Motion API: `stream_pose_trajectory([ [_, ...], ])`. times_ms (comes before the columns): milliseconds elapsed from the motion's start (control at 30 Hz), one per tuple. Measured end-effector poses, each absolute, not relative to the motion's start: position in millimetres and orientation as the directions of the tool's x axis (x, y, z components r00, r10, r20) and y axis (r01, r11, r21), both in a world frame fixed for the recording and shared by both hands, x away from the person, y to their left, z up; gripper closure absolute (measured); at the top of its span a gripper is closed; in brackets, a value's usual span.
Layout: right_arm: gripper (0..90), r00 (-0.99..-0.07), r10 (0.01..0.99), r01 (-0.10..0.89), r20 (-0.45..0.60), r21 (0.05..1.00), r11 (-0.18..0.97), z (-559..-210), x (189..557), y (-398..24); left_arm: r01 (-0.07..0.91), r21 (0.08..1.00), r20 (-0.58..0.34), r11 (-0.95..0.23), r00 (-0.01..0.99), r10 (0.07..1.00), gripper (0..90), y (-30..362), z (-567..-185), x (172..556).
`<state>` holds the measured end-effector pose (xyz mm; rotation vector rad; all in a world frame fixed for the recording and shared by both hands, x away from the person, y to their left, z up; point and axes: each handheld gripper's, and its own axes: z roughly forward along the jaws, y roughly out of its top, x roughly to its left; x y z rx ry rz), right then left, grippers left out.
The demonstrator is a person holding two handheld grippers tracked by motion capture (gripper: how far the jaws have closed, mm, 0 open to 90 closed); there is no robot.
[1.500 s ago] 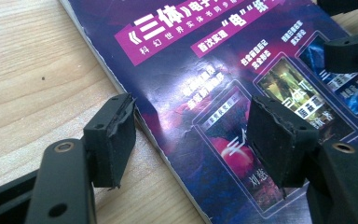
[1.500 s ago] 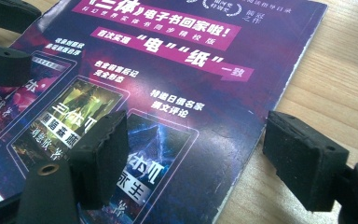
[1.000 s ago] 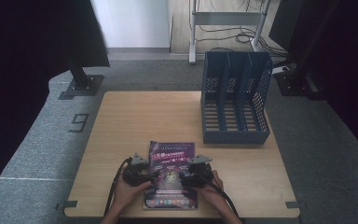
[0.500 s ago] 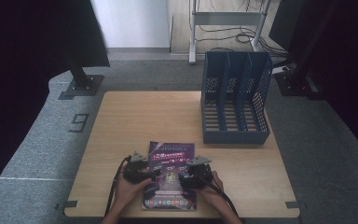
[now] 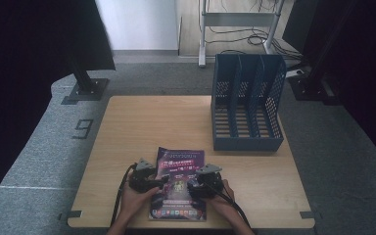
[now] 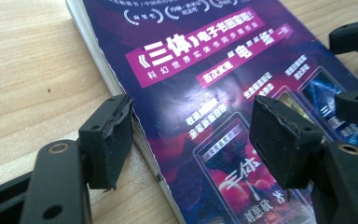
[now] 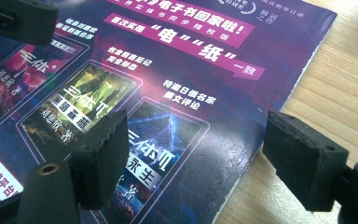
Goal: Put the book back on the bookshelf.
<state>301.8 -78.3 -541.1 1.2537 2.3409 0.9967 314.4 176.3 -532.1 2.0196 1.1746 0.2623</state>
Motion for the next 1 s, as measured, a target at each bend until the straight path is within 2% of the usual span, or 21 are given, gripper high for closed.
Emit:
stream_pose_trajectory([
  [400, 21.9, -0.571, 0.818, 0.610, 0.071, 0.704, 0.364, -542.4, 302.8, -80.1, 0.624, 0.745, -0.232, -0.235, 0.574, 0.785, 33.4, 176.5, -519.8, 318.8],
  [1000, 21.7, -0.574, 0.814, 0.613, 0.091, 0.707, 0.353, -544.0, 303.7, -83.2, 0.644, 0.717, -0.254, -0.266, 0.597, 0.761, 38.8, 164.9, -521.3, 342.0],
])
